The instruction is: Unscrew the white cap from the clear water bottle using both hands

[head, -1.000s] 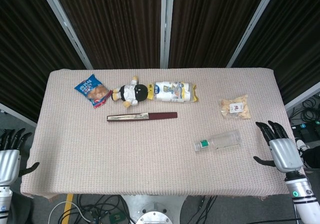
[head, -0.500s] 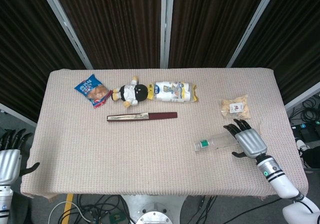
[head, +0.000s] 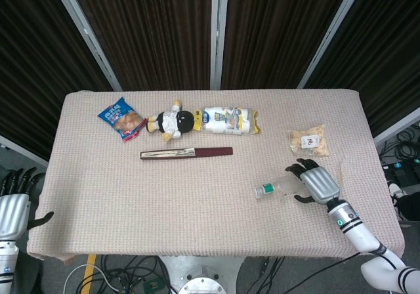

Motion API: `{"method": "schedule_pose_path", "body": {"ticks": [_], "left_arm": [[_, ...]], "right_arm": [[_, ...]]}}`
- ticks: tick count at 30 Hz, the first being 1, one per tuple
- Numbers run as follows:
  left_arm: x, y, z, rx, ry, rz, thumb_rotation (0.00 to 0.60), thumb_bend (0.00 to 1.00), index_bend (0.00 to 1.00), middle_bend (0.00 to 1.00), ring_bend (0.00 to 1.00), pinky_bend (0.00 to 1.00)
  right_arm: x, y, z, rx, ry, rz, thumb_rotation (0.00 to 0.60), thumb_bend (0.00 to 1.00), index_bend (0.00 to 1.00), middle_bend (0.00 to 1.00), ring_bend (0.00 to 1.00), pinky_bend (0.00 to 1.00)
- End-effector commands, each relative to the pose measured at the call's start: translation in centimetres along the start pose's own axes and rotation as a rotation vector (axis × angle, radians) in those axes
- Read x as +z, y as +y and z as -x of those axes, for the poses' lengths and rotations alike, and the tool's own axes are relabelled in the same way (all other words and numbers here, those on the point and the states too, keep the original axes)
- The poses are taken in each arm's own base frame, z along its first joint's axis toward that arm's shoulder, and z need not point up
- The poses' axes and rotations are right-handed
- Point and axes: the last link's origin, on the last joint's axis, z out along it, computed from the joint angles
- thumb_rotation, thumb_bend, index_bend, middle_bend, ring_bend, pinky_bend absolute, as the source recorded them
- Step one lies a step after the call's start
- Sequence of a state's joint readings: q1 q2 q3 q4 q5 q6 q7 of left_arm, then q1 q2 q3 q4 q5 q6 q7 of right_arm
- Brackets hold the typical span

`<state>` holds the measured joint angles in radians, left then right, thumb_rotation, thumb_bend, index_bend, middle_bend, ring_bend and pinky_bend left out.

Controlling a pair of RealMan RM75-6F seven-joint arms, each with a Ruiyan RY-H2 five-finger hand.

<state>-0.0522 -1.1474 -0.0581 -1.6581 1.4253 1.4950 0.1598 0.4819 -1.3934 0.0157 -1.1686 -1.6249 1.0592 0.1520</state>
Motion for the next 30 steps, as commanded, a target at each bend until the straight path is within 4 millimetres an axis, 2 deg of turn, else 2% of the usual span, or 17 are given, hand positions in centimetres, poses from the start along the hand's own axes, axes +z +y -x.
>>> {"method": "schedule_pose_path", "body": {"ticks": [1, 7, 12, 16, 20, 25, 30], "left_arm": [[0.0, 0.0, 0.0, 0.001, -0.001, -0.001, 0.600, 0.00, 0.18, 0.09, 0.01, 0.05], [0.0, -0.1, 0.0, -0.002, -0.002, 0.000, 0.600, 0.00, 0.18, 0.09, 0.01, 0.05], [0.3, 0.2, 0.0, 0.001, 0.004, 0.028, 0.600, 0.00, 0.18, 0.09, 0.01, 0.05], [1.0, 1.2, -0.3, -0.008, 0.015, 0.096, 0.600, 0.00, 0.18, 0.09, 0.01, 0.05], [2.3, 3.3, -0.9, -0.079, 0.032, 0.223, 0.600, 0.00, 0.19, 0.10, 0.01, 0.05], [4.1, 6.5, -1.4, -0.176, 0.036, 0.387, 0.600, 0.00, 0.19, 0.11, 0.01, 0.06], [5.9, 10.6, -1.6, -0.287, 0.028, 0.540, 0.600, 0.00, 0.20, 0.11, 0.04, 0.07]], "right_arm": [[0.3, -0.1, 0.2, 0.011, -0.004, -0.005, 0.600, 0.11, 0.27, 0.27, 0.14, 0.21], [0.7, -0.4, 0.7, 0.029, 0.003, -0.023, 0.600, 0.14, 0.35, 0.33, 0.19, 0.27], [0.8, -0.9, 0.5, 0.054, 0.039, -0.043, 0.600, 0.20, 0.49, 0.44, 0.30, 0.42], [0.9, -2.2, -0.4, 0.143, 0.088, -0.084, 0.600, 0.25, 0.55, 0.48, 0.34, 0.46], [1.6, -4.6, -1.5, 0.237, 0.140, -0.151, 0.600, 0.28, 0.56, 0.49, 0.36, 0.49], [3.3, -8.7, -2.5, 0.416, 0.155, -0.237, 0.600, 0.33, 0.57, 0.50, 0.36, 0.52], [5.1, -12.5, -3.8, 0.517, 0.118, -0.305, 0.600, 0.37, 0.56, 0.49, 0.36, 0.52]]}}
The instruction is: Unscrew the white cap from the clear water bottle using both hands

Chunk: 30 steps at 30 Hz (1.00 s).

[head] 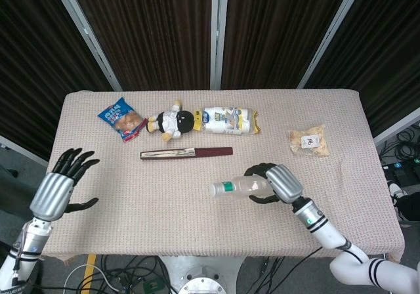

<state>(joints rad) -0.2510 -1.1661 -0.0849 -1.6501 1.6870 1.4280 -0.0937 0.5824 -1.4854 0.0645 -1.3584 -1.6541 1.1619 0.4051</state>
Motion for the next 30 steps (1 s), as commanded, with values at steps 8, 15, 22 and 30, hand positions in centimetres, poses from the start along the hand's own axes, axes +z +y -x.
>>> {"method": "schedule_pose_path", "body": {"ticks": [8, 15, 22, 30], "left_arm": [[5.4, 4.6, 1.8, -0.162, 0.013, 0.205, 0.600, 0.00, 0.19, 0.11, 0.04, 0.07], [7.3, 6.7, 3.2, -0.210, 0.026, 0.258, 0.600, 0.00, 0.15, 0.10, 0.04, 0.07], [8.5, 8.2, 3.9, -0.234, 0.045, 0.286, 0.600, 0.00, 0.14, 0.10, 0.04, 0.07], [9.3, 9.6, 4.8, -0.286, 0.061, 0.302, 0.600, 0.00, 0.14, 0.10, 0.04, 0.07]], "right_arm": [[5.3, -4.8, 0.8, 0.159, -0.048, -0.052, 0.600, 0.39, 0.55, 0.49, 0.36, 0.52], [6.8, -5.7, 1.0, 0.223, -0.029, -0.051, 0.600, 0.40, 0.55, 0.49, 0.37, 0.52], [7.4, -6.2, 1.3, 0.253, -0.031, -0.058, 0.600, 0.40, 0.55, 0.50, 0.37, 0.52], [7.5, -6.4, 1.6, 0.261, -0.043, -0.063, 0.600, 0.40, 0.55, 0.50, 0.37, 0.53]]}}
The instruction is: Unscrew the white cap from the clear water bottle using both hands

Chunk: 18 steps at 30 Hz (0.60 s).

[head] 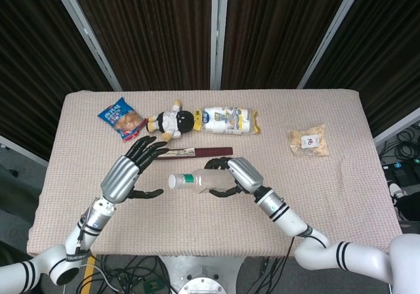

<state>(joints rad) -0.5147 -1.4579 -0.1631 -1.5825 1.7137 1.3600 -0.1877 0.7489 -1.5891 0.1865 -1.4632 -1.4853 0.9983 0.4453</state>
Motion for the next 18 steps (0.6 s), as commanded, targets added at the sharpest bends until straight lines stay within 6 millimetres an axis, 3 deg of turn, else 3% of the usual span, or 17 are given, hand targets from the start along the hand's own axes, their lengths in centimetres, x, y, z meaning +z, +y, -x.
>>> {"method": "schedule_pose_path", "body": {"ticks": [1, 18], "left_arm": [[0.28, 0.22, 0.35, -0.013, 0.003, 0.005, 0.600, 0.00, 0.14, 0.10, 0.04, 0.07], [1.03, 1.07, 1.25, -0.039, 0.008, 0.024, 0.600, 0.00, 0.13, 0.10, 0.04, 0.07]], "right_arm": [[0.04, -0.07, 0.03, 0.004, 0.000, -0.002, 0.600, 0.40, 0.55, 0.50, 0.37, 0.53], [0.34, -0.48, 0.25, 0.006, -0.012, -0.010, 0.600, 0.40, 0.55, 0.50, 0.38, 0.53]]}}
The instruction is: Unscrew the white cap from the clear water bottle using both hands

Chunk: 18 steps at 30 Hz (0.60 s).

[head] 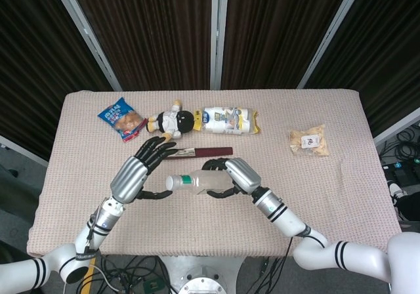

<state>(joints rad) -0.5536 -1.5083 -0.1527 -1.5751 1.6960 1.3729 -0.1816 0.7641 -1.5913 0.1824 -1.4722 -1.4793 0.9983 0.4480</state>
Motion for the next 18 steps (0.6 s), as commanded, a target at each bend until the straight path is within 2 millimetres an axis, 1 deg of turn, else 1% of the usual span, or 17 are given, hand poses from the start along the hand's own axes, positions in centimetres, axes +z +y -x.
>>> {"method": "schedule_pose_path", "body": {"ticks": [1, 18], "left_arm": [[-0.01, 0.03, -0.02, 0.000, 0.000, 0.001, 0.600, 0.00, 0.13, 0.10, 0.04, 0.07], [-0.04, 0.54, -0.20, -0.021, 0.008, 0.015, 0.600, 0.00, 0.13, 0.10, 0.04, 0.07]], "right_arm": [[0.05, 0.04, 0.00, -0.009, -0.002, 0.002, 0.600, 0.40, 0.55, 0.50, 0.38, 0.53], [0.38, 0.12, 0.37, -0.011, -0.027, 0.019, 0.600, 0.40, 0.55, 0.51, 0.39, 0.54]]}}
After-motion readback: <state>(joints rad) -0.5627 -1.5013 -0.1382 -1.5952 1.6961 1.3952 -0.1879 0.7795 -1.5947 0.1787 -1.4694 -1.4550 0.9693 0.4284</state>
